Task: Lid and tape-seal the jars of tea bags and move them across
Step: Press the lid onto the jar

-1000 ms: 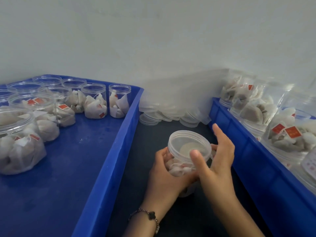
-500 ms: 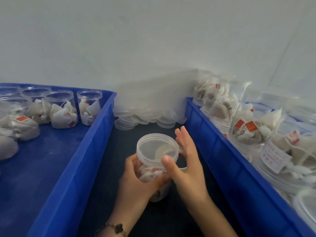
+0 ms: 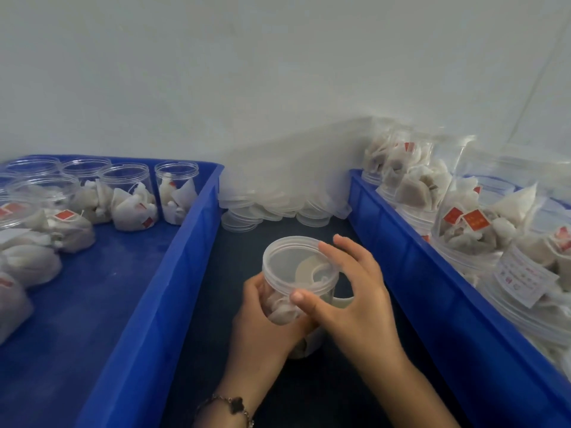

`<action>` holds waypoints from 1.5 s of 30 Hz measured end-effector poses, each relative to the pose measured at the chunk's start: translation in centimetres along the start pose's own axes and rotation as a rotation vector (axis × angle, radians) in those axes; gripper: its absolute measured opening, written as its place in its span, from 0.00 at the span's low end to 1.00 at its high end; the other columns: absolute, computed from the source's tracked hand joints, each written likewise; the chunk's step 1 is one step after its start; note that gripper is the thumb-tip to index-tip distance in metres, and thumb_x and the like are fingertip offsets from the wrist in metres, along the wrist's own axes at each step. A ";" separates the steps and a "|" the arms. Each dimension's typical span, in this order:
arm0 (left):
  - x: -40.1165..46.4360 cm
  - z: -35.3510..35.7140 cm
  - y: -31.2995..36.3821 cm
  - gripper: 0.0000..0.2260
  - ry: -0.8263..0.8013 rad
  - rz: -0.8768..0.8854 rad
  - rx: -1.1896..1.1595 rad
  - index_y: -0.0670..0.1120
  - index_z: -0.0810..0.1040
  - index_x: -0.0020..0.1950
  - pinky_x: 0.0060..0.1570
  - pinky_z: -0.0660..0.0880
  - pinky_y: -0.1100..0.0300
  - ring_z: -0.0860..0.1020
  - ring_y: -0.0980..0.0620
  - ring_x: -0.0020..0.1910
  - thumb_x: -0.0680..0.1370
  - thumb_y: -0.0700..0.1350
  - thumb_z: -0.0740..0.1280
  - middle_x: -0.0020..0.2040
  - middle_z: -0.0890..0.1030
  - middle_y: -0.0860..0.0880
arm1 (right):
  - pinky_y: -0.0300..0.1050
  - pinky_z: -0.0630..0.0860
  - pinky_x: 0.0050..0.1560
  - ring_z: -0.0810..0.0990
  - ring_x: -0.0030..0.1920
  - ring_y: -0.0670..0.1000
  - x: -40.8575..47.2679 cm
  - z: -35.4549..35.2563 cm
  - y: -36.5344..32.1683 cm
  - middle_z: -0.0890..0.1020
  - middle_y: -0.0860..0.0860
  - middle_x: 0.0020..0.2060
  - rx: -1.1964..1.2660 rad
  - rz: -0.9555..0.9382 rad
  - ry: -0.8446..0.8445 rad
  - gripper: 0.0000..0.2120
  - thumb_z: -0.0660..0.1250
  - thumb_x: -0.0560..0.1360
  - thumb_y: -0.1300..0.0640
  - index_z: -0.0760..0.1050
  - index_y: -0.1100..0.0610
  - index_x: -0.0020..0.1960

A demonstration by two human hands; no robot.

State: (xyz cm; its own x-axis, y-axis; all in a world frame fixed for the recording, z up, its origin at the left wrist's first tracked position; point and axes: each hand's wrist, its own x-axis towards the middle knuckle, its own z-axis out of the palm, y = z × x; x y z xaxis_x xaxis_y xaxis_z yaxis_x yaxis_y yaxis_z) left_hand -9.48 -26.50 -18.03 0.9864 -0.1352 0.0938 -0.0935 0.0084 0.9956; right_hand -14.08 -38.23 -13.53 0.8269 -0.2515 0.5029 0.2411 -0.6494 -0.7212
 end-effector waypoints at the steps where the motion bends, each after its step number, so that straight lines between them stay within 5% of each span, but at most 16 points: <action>1: 0.0 0.0 0.0 0.32 0.000 -0.007 0.002 0.65 0.68 0.51 0.29 0.70 0.77 0.74 0.77 0.42 0.50 0.60 0.75 0.49 0.78 0.63 | 0.18 0.53 0.58 0.57 0.66 0.29 0.0 0.0 -0.1 0.65 0.32 0.64 -0.010 -0.002 -0.009 0.34 0.66 0.55 0.29 0.63 0.32 0.60; 6: 0.0 -0.1 0.0 0.33 0.005 -0.001 0.003 0.63 0.69 0.52 0.31 0.70 0.78 0.75 0.75 0.43 0.50 0.59 0.76 0.48 0.79 0.63 | 0.24 0.62 0.55 0.65 0.61 0.33 -0.1 0.0 -0.4 0.71 0.33 0.55 -0.011 0.017 0.092 0.32 0.68 0.51 0.30 0.68 0.36 0.53; 10: 0.0 -0.1 -0.1 0.28 0.001 -0.021 0.030 0.62 0.69 0.51 0.25 0.73 0.72 0.78 0.70 0.37 0.58 0.50 0.79 0.44 0.79 0.61 | 0.24 0.61 0.54 0.61 0.56 0.35 -0.8 1.5 -1.1 0.69 0.34 0.52 -0.043 0.109 0.193 0.33 0.74 0.51 0.35 0.68 0.40 0.53; 15: -0.2 -0.1 0.2 0.26 -0.018 0.010 0.081 0.63 0.66 0.50 0.27 0.70 0.76 0.75 0.74 0.40 0.60 0.54 0.78 0.46 0.78 0.61 | 0.42 0.65 0.55 0.58 0.53 0.37 -1.6 2.5 -1.8 0.69 0.39 0.50 -0.219 0.050 0.292 0.34 0.64 0.58 0.29 0.68 0.45 0.58; 19: -0.7 -0.1 0.7 0.33 -0.021 0.046 0.040 0.63 0.68 0.52 0.38 0.74 0.72 0.74 0.76 0.46 0.51 0.60 0.78 0.50 0.77 0.65 | 0.38 0.68 0.52 0.68 0.56 0.36 -0.6 0.9 -1.1 0.75 0.32 0.47 0.108 0.159 0.406 0.21 0.56 0.68 0.33 0.63 0.35 0.60; 21: -0.9 -0.1 0.8 0.34 -0.033 0.051 0.025 0.63 0.67 0.53 0.39 0.75 0.72 0.73 0.77 0.46 0.50 0.62 0.77 0.51 0.76 0.65 | 0.39 0.65 0.61 0.64 0.64 0.35 -0.2 0.5 -0.8 0.71 0.27 0.55 0.248 0.186 0.300 0.24 0.58 0.70 0.34 0.58 0.30 0.65; 23: -0.9 -0.1 0.8 0.35 -0.033 0.039 0.022 0.62 0.67 0.52 0.35 0.74 0.73 0.74 0.76 0.45 0.49 0.63 0.76 0.50 0.77 0.64 | 0.41 0.58 0.67 0.55 0.70 0.34 0.0 0.5 -0.8 0.61 0.31 0.68 0.274 0.172 0.063 0.37 0.63 0.64 0.31 0.48 0.27 0.68; 26: -0.7 0.0 0.6 0.29 -0.014 0.018 0.026 0.61 0.68 0.51 0.29 0.72 0.75 0.75 0.74 0.41 0.56 0.54 0.78 0.47 0.77 0.62 | 0.46 0.62 0.71 0.58 0.71 0.35 -0.1 0.7 -1.0 0.60 0.32 0.70 0.340 0.184 -0.133 0.46 0.74 0.59 0.33 0.47 0.26 0.67; 30: -0.5 0.1 0.4 0.28 0.019 0.008 0.007 0.59 0.70 0.50 0.27 0.71 0.75 0.77 0.74 0.39 0.54 0.52 0.77 0.41 0.80 0.64 | 0.38 0.65 0.65 0.66 0.67 0.37 -0.1 0.9 -0.6 0.69 0.38 0.67 0.288 0.226 -0.028 0.43 0.78 0.62 0.46 0.59 0.40 0.72; 35: -0.2 0.0 0.1 0.25 0.017 -0.001 0.070 0.58 0.69 0.54 0.25 0.69 0.76 0.75 0.75 0.37 0.63 0.48 0.77 0.41 0.79 0.63 | 0.43 0.61 0.68 0.61 0.67 0.39 -0.8 2.1 -2.1 0.65 0.35 0.58 -0.042 0.258 0.155 0.51 0.68 0.53 0.30 0.62 0.47 0.73; 38: -0.3 -0.1 0.1 0.25 -0.002 0.002 0.090 0.58 0.69 0.53 0.26 0.70 0.76 0.76 0.74 0.38 0.63 0.49 0.78 0.43 0.78 0.63 | 0.46 0.60 0.68 0.58 0.67 0.40 -1.1 2.4 -2.2 0.69 0.40 0.64 -0.203 0.204 0.171 0.52 0.59 0.56 0.24 0.62 0.50 0.74; 41: -0.5 0.0 0.3 0.26 0.029 0.010 0.044 0.57 0.71 0.52 0.30 0.70 0.77 0.77 0.73 0.40 0.58 0.52 0.77 0.43 0.80 0.63 | 0.48 0.56 0.73 0.53 0.71 0.38 -0.8 1.9 -1.2 0.63 0.41 0.72 -0.037 0.153 0.044 0.49 0.57 0.60 0.27 0.54 0.47 0.76; 43: -0.7 0.1 0.6 0.28 0.029 0.002 0.025 0.58 0.71 0.51 0.29 0.70 0.77 0.76 0.75 0.40 0.54 0.55 0.75 0.44 0.79 0.63 | 0.48 0.56 0.74 0.52 0.73 0.36 -0.2 1.3 -0.8 0.58 0.38 0.73 0.175 0.173 -0.091 0.48 0.64 0.59 0.31 0.49 0.39 0.74; 45: -0.7 0.1 0.8 0.31 0.013 0.001 0.023 0.59 0.69 0.51 0.30 0.69 0.78 0.74 0.77 0.41 0.51 0.58 0.75 0.46 0.78 0.62 | 0.36 0.63 0.69 0.60 0.70 0.33 0.4 0.8 -0.4 0.62 0.35 0.71 0.326 0.176 -0.165 0.46 0.74 0.59 0.39 0.51 0.32 0.70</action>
State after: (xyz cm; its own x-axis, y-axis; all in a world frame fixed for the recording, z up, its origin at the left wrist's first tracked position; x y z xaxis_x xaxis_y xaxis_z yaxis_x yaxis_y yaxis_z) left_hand -10.28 -26.54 -17.27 0.9879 -0.1225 0.0948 -0.0973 -0.0143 0.9952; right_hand -13.46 -37.47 -13.45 0.9338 -0.2029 0.2946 0.2155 -0.3381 -0.9161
